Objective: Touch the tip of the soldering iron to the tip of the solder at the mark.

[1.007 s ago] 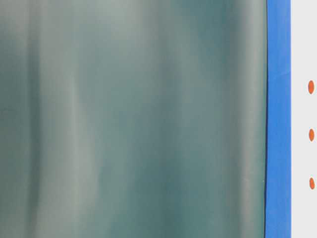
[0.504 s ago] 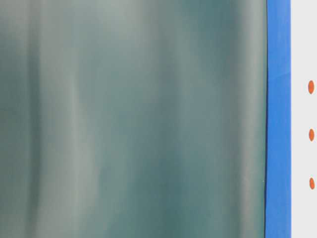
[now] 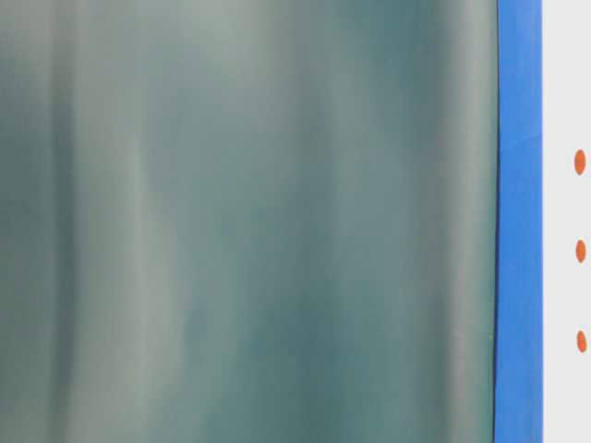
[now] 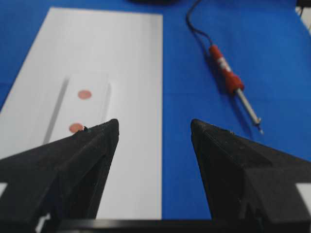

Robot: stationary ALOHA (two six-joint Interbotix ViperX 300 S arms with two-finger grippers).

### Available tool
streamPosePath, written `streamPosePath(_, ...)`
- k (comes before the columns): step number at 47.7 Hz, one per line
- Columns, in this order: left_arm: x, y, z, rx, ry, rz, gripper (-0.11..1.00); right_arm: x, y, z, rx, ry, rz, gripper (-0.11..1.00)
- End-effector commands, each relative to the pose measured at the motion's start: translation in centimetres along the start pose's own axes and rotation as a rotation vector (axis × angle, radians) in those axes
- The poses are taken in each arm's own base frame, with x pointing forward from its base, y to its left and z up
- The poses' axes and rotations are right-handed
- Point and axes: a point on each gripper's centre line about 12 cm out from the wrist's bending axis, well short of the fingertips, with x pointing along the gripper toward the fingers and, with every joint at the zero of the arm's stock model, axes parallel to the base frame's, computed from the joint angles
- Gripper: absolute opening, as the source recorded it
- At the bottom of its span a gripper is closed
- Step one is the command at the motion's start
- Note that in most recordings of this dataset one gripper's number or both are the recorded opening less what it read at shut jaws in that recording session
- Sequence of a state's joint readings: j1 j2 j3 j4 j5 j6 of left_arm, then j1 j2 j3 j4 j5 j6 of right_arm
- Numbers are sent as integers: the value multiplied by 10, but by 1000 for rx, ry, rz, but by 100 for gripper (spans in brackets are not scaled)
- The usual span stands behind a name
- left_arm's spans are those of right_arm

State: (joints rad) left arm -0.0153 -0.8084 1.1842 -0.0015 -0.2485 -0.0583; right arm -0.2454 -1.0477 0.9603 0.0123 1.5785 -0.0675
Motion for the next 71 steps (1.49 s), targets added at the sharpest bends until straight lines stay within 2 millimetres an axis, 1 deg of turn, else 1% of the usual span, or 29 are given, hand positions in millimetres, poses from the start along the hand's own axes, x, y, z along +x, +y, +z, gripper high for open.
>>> streamPosePath(1, 5, 0, 10, 1, -29, 1, 56, -7, 0, 3, 0, -18, -3, 64)
streamPosePath(10, 6, -1, 21, 3, -121, -6, 56, -7, 0, 3, 0, -18, -3, 64)
streamPosePath(16, 5, -1, 24, 3, -147, -7, 56, -7, 0, 3, 0, -18, -3, 64)
streamPosePath(45, 19, -1, 10, -14, -80, -6, 56, -7, 0, 3, 0, -18, -3, 64)
streamPosePath(49, 25, -6, 9, -13, -75, -28, 56, -7, 0, 3, 0, -18, -3, 64)
streamPosePath(56, 35, -25, 5, 12, -53, -100, 56, -7, 0, 3, 0, -20, -3, 64)
streamPosePath(59, 39, -29, 6, 23, -52, -112, 56, -7, 0, 3, -2, -20, -3, 64)
streamPosePath(67, 40, -26, 12, 51, -87, -101, 56, -7, 0, 3, 0, -18, -3, 64)
streamPosePath(71, 39, -18, 15, 74, -107, -69, 56, -7, 0, 3, 0, -18, -3, 64)
